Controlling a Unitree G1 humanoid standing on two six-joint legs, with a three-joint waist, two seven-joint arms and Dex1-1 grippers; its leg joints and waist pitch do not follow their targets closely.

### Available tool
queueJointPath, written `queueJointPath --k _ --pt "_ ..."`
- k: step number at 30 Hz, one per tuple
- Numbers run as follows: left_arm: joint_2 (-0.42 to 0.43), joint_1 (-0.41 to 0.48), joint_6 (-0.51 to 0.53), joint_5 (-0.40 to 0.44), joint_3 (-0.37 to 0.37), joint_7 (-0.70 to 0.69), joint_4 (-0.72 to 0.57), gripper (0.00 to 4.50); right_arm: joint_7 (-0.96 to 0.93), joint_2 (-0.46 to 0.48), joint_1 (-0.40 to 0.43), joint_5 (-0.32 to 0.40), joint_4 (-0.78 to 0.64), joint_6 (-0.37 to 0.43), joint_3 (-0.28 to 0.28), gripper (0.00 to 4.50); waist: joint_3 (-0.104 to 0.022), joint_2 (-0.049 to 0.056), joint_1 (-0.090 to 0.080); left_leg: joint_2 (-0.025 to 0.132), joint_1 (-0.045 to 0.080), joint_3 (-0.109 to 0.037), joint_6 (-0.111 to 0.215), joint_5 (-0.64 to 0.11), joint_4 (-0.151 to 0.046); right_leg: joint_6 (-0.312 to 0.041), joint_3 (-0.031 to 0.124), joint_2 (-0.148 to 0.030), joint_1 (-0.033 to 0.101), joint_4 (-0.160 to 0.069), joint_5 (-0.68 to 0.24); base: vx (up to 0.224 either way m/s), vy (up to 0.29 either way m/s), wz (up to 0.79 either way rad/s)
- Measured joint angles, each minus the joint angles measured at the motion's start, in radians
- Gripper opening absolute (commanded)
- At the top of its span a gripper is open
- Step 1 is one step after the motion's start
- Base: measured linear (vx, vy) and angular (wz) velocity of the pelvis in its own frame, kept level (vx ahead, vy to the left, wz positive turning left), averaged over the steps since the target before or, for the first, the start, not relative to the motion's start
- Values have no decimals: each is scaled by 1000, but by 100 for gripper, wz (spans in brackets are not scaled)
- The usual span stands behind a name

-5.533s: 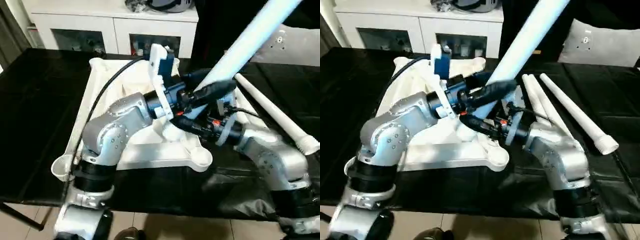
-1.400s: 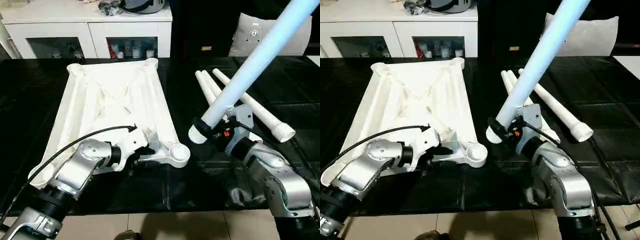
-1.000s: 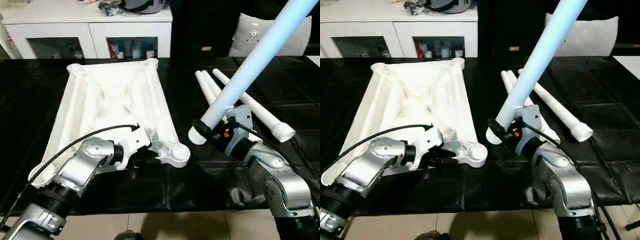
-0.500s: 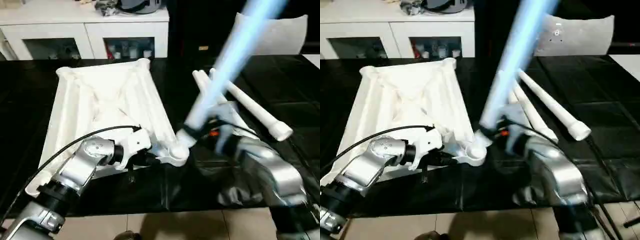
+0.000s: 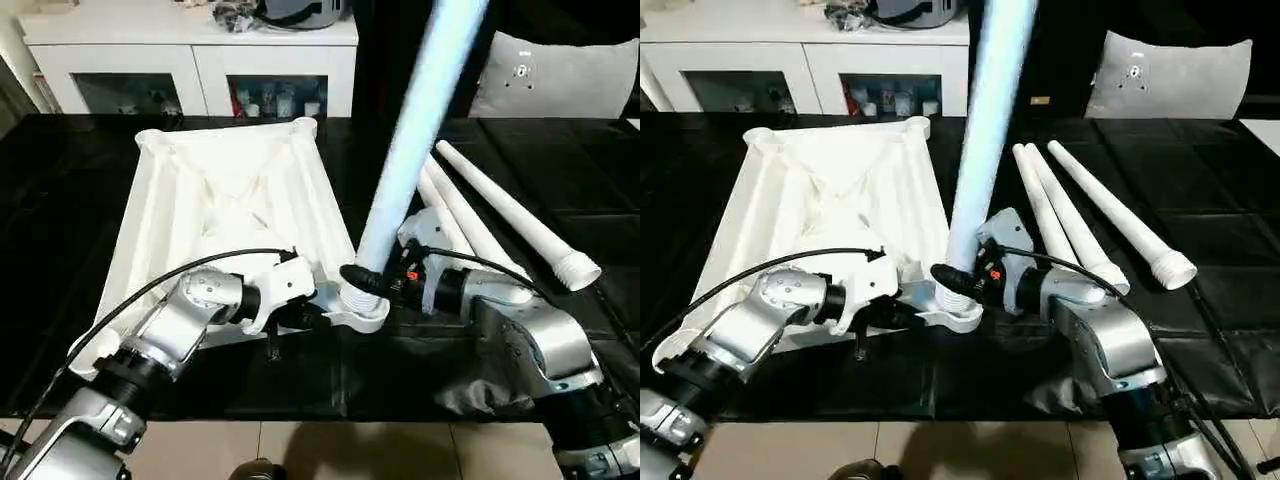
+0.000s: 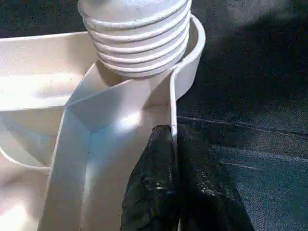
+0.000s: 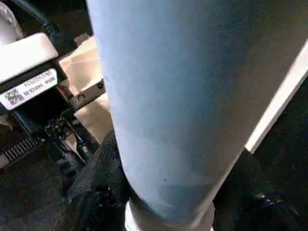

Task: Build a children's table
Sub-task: Insert table leg to table base

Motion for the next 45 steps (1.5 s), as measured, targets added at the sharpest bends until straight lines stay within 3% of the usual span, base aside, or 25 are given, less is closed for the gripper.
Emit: queueJointPath --k 16,25,34,45 --pt "-3 -16 -36 6 2 -31 38 0 44 -36 -9 1 7 35 -2 191 0 0 0 0 3 0 0 0 0 0 0 0 2 0 1 0 0 0" --pt "-3 -16 -36 8 7 -44 40 0 77 -17 -52 7 84 37 -6 191 0 0 -2 1 4 0 0 0 0 -1 0 0 3 0 1 0 0 0" --pt "-14 -26 -39 16 5 -48 56 0 104 1 -57 56 170 33 -54 189 0 0 2 1 6 0 0 0 0 -1 -1 0 6 -2 1 0 0 0" --pt "-29 -26 -39 16 4 -51 63 0 104 40 56 117 168 -49 -141 189 -1 4 8 0 12 0 0 -1 -1 5 -1 -1 14 -6 -3 0 0 0"
